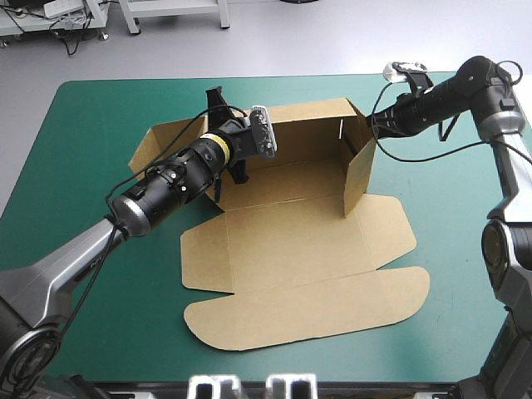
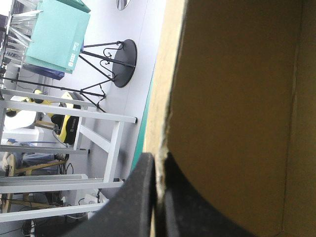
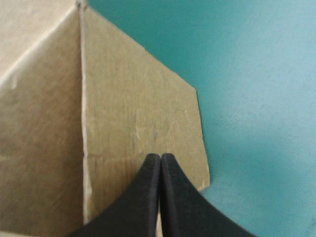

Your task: Fold the box

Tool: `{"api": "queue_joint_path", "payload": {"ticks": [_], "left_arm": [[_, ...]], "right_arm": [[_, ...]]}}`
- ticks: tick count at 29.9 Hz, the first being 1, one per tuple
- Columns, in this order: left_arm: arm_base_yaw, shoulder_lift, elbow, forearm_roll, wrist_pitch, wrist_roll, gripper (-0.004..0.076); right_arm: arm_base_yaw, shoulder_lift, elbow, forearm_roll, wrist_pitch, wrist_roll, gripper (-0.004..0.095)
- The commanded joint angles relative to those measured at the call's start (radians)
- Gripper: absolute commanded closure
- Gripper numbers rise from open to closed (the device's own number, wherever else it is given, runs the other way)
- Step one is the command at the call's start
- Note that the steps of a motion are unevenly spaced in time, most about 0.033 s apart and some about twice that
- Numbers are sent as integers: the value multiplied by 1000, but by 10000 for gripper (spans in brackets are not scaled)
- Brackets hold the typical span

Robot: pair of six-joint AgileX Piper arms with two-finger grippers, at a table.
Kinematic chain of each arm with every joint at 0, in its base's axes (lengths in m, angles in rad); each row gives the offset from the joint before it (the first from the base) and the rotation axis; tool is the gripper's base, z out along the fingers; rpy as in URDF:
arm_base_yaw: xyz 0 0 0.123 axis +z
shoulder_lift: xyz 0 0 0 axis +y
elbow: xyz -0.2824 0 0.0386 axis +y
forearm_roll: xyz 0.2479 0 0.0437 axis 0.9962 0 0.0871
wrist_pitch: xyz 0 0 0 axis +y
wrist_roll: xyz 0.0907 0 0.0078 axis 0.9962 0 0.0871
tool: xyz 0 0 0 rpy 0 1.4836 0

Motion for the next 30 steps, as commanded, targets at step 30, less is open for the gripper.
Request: {"api": "queue_joint_path", "payload": {"ticks": [30], "left_arm": [[0, -8, -29, -48, -6, 35, 732]], "right_arm": [[9, -272, 475, 360, -400, -724, 868]]}}
